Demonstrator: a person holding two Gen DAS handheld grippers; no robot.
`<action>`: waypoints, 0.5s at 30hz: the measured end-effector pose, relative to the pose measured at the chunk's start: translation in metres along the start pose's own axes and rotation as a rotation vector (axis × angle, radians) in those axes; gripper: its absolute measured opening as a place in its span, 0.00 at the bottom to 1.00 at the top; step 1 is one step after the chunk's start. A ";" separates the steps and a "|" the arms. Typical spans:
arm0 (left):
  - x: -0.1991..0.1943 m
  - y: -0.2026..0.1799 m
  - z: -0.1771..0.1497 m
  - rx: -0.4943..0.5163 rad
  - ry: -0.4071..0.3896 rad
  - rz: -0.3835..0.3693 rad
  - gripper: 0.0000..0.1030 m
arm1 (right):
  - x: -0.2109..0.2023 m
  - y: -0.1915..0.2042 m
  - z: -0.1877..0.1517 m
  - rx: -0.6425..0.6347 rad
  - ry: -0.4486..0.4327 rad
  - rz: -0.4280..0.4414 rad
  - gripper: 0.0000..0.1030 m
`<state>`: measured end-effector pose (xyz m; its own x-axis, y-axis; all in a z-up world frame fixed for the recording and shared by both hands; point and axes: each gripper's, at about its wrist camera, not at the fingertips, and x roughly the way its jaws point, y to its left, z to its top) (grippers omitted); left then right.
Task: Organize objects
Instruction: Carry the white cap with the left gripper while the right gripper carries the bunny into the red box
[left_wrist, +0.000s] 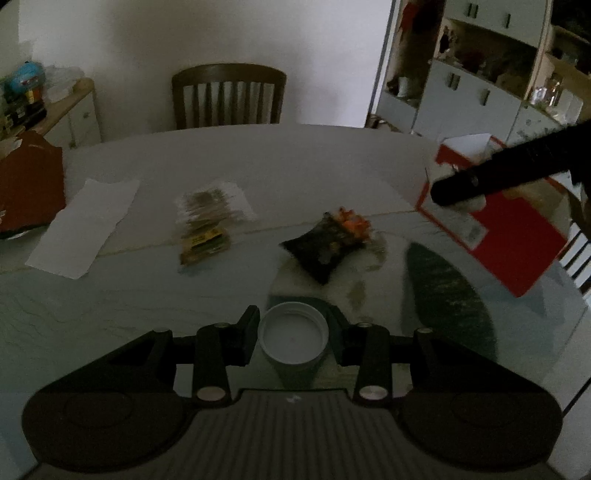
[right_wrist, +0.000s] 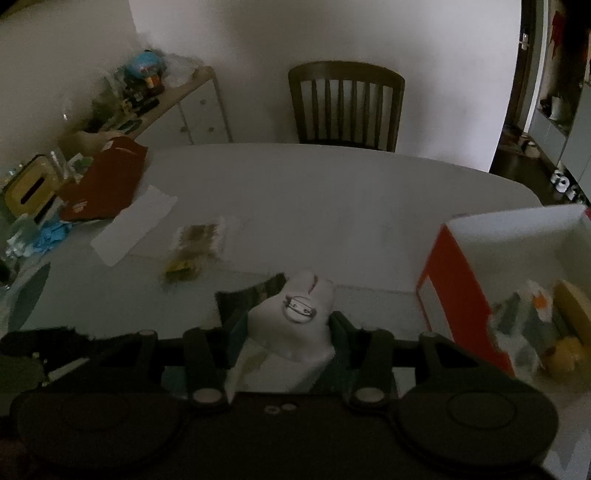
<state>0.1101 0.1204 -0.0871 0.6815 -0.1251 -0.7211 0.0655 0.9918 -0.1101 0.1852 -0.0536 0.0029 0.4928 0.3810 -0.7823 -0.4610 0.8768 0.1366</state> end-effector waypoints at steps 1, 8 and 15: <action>-0.004 -0.003 0.001 0.001 -0.002 -0.005 0.37 | -0.006 0.000 -0.004 0.002 -0.002 0.004 0.46; -0.025 -0.032 0.012 0.026 -0.023 -0.043 0.37 | -0.041 -0.009 -0.023 -0.008 -0.017 0.006 0.46; -0.030 -0.067 0.026 0.038 -0.032 -0.075 0.37 | -0.071 -0.027 -0.032 -0.035 -0.030 0.011 0.46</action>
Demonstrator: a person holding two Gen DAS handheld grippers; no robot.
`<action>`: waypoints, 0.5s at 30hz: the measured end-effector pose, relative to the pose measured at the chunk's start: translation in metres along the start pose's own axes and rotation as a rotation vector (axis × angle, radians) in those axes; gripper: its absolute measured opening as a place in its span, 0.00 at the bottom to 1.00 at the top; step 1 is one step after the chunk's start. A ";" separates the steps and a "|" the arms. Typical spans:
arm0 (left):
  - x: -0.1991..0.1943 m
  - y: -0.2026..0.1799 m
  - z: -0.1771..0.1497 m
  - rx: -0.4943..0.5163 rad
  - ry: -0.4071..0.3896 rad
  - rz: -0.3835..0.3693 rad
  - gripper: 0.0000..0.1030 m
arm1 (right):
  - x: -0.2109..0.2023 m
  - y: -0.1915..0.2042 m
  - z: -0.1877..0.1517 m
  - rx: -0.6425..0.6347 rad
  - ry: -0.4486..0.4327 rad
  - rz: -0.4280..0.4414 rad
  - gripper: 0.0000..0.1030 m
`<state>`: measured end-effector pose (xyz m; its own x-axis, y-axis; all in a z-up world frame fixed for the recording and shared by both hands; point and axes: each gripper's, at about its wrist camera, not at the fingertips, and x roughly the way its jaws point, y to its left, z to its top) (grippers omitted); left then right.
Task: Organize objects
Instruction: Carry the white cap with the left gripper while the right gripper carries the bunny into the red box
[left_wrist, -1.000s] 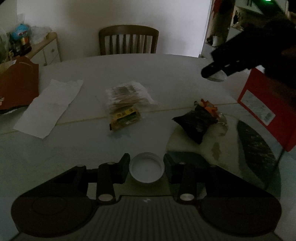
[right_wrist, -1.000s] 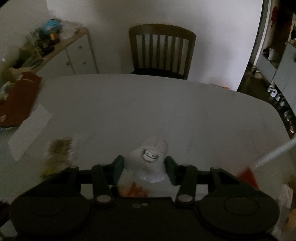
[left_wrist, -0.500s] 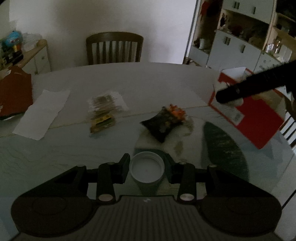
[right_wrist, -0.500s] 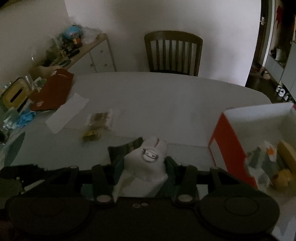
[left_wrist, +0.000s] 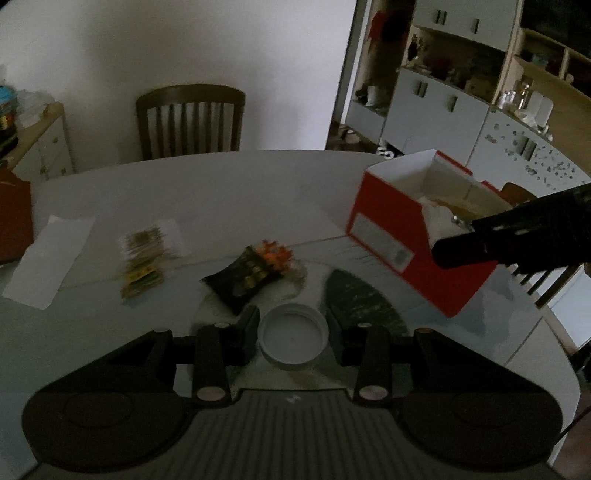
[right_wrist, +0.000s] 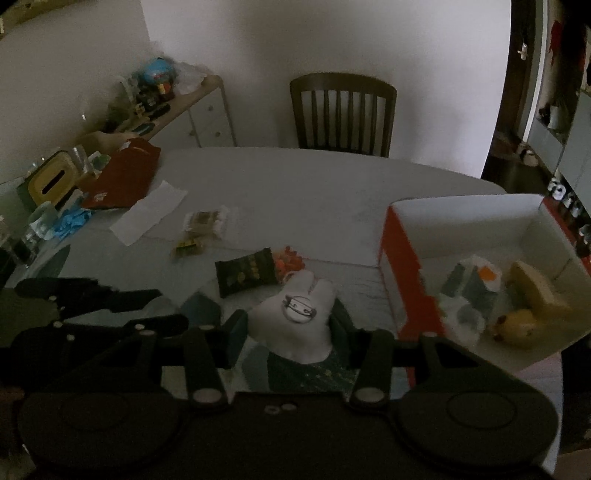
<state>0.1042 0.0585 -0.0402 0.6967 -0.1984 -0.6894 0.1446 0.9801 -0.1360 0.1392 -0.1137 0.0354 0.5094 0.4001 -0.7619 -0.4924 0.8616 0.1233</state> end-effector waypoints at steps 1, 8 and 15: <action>0.000 -0.006 0.002 0.002 -0.002 -0.002 0.37 | -0.004 -0.003 -0.001 -0.004 -0.006 -0.003 0.46; 0.006 -0.049 0.019 0.032 -0.013 -0.016 0.37 | -0.026 -0.036 -0.008 -0.004 -0.036 -0.008 0.46; 0.019 -0.098 0.035 0.088 -0.019 -0.024 0.37 | -0.039 -0.078 -0.015 0.000 -0.050 -0.017 0.46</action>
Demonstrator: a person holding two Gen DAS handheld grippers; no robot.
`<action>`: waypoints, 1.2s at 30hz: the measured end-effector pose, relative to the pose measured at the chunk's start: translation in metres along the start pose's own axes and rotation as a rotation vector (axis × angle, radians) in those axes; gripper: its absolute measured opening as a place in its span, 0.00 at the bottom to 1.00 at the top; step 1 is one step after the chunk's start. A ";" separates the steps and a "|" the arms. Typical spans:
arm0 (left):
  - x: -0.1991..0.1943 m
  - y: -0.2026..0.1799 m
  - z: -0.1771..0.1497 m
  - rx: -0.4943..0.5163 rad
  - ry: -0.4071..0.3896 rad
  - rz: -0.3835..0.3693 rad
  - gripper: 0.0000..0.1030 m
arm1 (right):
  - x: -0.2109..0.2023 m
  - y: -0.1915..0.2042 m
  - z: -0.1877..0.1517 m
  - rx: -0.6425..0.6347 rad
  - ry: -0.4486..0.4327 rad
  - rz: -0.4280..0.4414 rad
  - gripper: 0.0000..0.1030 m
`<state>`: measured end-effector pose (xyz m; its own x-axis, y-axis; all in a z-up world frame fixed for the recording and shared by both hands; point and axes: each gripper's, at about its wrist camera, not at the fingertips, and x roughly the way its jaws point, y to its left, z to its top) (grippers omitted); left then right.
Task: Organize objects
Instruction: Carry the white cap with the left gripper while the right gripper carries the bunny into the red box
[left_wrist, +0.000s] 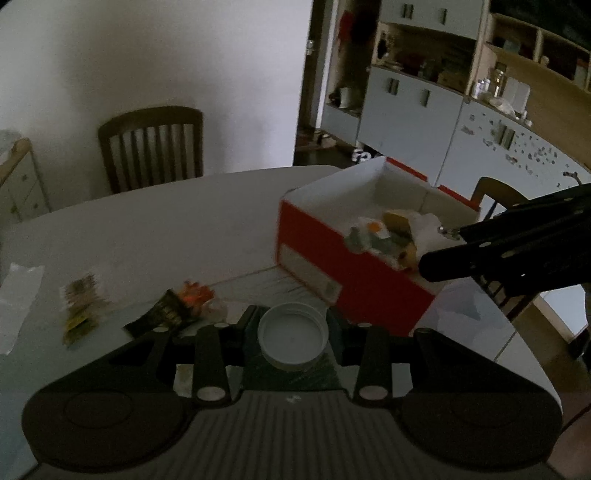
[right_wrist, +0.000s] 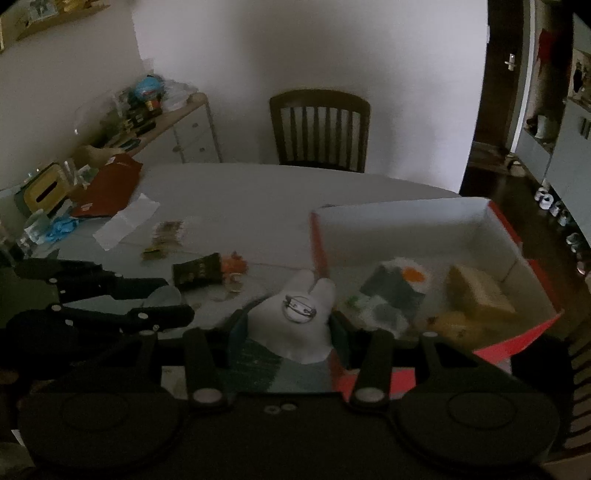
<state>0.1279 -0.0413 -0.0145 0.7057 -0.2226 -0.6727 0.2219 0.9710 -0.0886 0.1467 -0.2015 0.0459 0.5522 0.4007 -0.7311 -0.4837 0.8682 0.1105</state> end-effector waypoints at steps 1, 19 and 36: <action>0.003 -0.007 0.003 0.006 0.001 -0.004 0.37 | -0.001 -0.006 -0.001 0.001 -0.001 -0.003 0.46; 0.085 -0.103 0.069 0.108 0.050 -0.059 0.37 | 0.006 -0.118 0.004 0.017 -0.028 -0.089 0.46; 0.174 -0.114 0.108 0.131 0.150 0.036 0.37 | 0.067 -0.149 0.003 -0.089 0.078 -0.078 0.46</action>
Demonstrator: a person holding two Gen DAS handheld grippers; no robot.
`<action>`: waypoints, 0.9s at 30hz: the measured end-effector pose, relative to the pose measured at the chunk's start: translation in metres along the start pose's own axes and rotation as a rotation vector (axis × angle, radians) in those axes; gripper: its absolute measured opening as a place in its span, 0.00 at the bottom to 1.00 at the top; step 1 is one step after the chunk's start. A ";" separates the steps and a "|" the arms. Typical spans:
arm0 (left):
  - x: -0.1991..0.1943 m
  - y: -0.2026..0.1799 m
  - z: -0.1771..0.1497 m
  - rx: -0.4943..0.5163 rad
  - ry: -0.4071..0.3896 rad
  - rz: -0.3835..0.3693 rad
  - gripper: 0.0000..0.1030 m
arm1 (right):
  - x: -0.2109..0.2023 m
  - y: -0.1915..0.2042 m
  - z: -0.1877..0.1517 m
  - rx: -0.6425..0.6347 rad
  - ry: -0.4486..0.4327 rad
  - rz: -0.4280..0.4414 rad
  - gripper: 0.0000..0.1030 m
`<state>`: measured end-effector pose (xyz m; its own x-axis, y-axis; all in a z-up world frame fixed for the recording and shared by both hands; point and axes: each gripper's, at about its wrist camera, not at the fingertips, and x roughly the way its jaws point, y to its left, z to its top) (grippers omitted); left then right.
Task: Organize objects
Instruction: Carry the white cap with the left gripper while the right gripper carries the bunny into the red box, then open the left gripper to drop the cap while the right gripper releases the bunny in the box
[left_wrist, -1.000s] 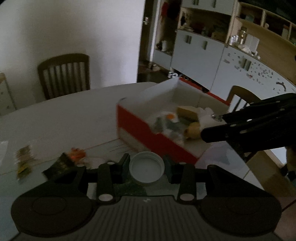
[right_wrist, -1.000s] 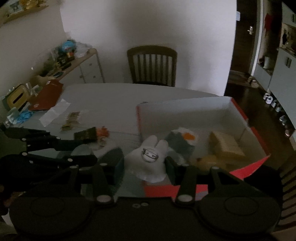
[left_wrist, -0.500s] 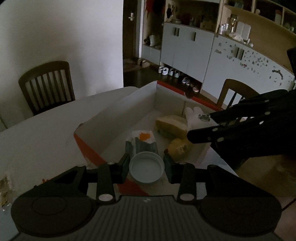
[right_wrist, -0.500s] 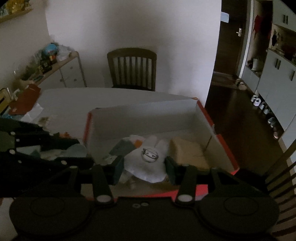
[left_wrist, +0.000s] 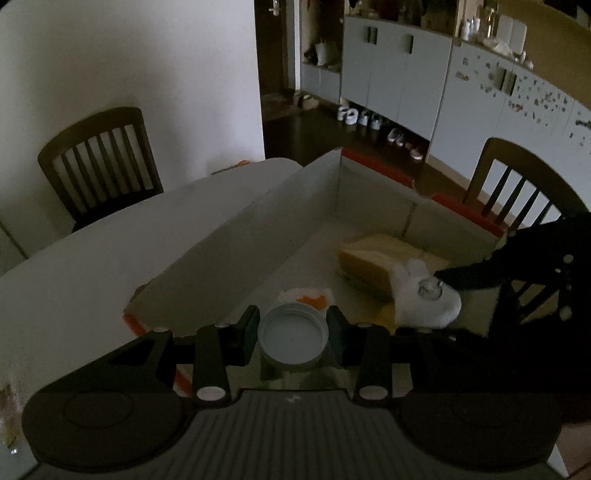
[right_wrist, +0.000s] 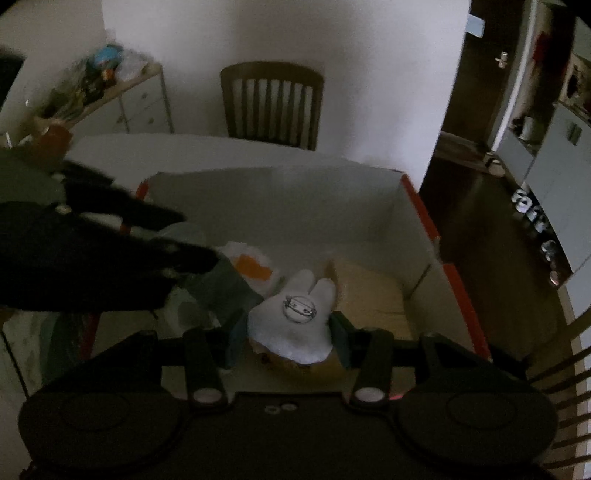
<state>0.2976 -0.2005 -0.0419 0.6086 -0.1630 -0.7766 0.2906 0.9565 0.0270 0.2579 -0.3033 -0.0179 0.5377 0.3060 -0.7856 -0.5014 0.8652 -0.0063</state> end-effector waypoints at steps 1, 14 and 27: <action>0.004 -0.001 0.002 0.004 0.008 0.002 0.37 | 0.002 0.001 0.000 -0.012 0.006 0.009 0.46; 0.048 -0.005 0.004 0.048 0.110 -0.007 0.37 | 0.029 0.007 -0.005 -0.068 0.087 0.042 0.47; 0.055 -0.007 0.003 0.061 0.117 -0.004 0.41 | 0.034 0.001 -0.008 -0.050 0.106 0.038 0.54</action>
<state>0.3312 -0.2173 -0.0832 0.5177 -0.1343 -0.8450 0.3397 0.9387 0.0588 0.2700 -0.2951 -0.0500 0.4439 0.2921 -0.8471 -0.5544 0.8322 -0.0036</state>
